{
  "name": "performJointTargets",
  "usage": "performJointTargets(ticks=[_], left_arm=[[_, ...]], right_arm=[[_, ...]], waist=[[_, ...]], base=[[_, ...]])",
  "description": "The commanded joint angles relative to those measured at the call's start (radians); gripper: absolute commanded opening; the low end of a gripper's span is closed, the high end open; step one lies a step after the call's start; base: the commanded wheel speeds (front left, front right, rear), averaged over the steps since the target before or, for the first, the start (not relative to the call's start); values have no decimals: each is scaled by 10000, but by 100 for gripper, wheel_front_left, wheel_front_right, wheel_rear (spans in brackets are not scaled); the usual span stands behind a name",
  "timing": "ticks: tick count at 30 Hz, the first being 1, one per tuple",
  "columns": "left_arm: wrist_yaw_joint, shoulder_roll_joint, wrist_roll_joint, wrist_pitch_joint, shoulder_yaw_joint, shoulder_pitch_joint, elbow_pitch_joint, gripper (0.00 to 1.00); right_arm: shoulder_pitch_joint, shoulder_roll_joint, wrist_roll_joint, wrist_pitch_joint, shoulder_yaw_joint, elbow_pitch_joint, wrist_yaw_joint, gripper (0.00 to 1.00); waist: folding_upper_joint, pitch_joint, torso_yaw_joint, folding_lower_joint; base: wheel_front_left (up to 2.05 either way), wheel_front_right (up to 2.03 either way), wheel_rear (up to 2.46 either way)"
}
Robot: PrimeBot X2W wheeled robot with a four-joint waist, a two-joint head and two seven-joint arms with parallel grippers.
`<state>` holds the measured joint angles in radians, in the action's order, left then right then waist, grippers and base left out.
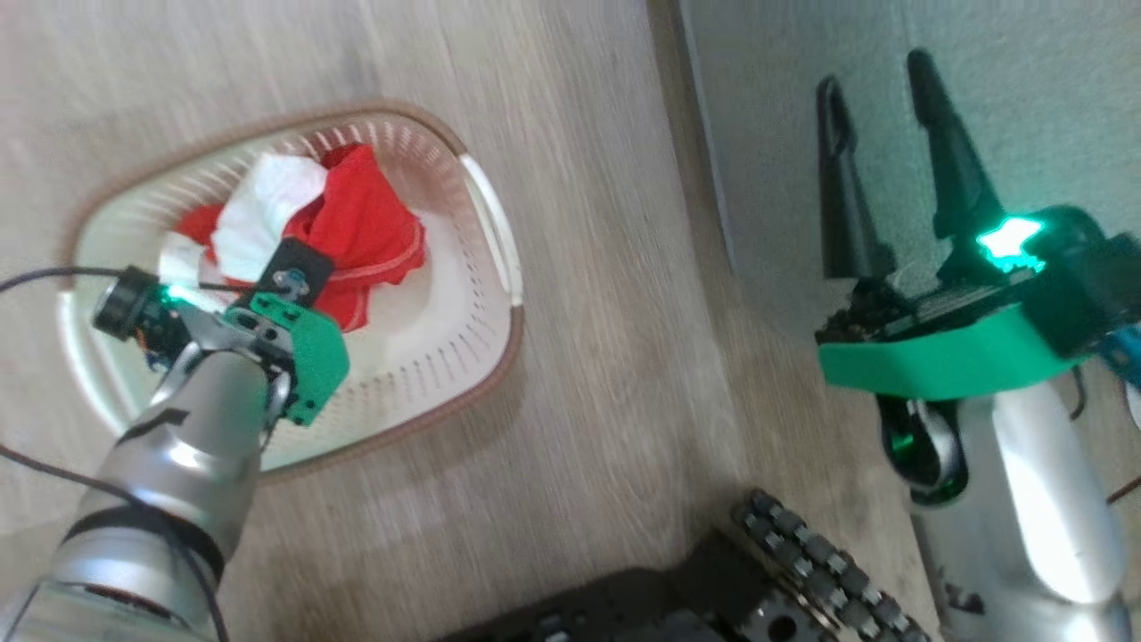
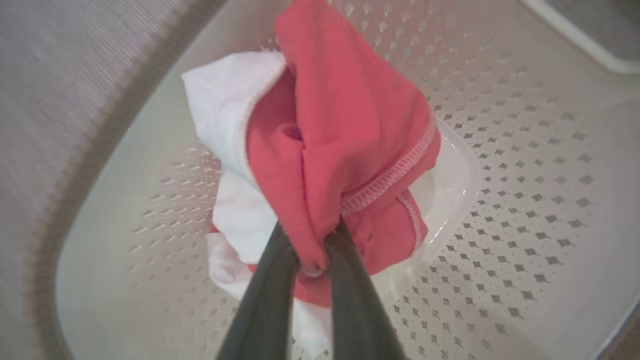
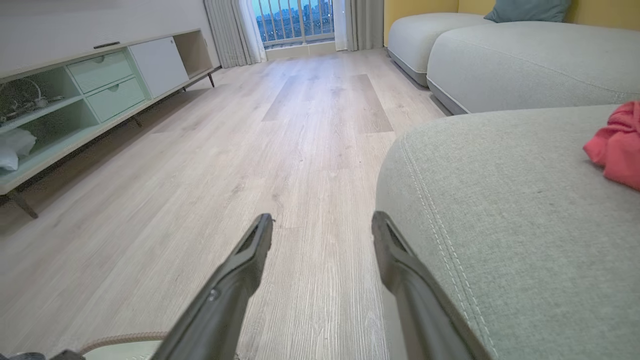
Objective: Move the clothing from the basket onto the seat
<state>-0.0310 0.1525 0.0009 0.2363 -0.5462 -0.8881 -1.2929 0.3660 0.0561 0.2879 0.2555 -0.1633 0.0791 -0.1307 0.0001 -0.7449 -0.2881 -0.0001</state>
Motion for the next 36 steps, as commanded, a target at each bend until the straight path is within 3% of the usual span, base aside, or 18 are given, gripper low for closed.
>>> performJointTargets(ticks=[1, 4, 18, 28, 36], left_arm=[[-77, 86, -81, 157, 246, 377, 196, 0], [-102, -29, -257, 236, 317, 579, 533, 0], [-200, 22, -1014, 253, 928, 2961, 4709, 0], [-312, 143, -1038, 253, 1402, 4558, 7516, 0], [-435, -132, -1102, 254, 1996, 5801, 9320, 0]], right_arm=[[-455, -58, -134, 63, -181, 183, 0, 100], [-536, -58, -292, 63, -174, 10, 0, 100], [-1399, 74, -473, 63, -164, -679, 0, 100], [-2044, 326, -377, 63, -192, -928, 0, 100], [-2492, 381, -276, 63, -61, -965, 0, 100]], waist=[[-1, 827, 481, 1], [-1, 1425, 739, 1], [-1, 4153, 1616, 1], [-1, 5366, 1922, 1], [-1, 6049, 2185, 1]], base=[[0, 0, 0], [0, 0, 0], [0, 0, 0], [0, 0, 0], [0, 0, 0]])
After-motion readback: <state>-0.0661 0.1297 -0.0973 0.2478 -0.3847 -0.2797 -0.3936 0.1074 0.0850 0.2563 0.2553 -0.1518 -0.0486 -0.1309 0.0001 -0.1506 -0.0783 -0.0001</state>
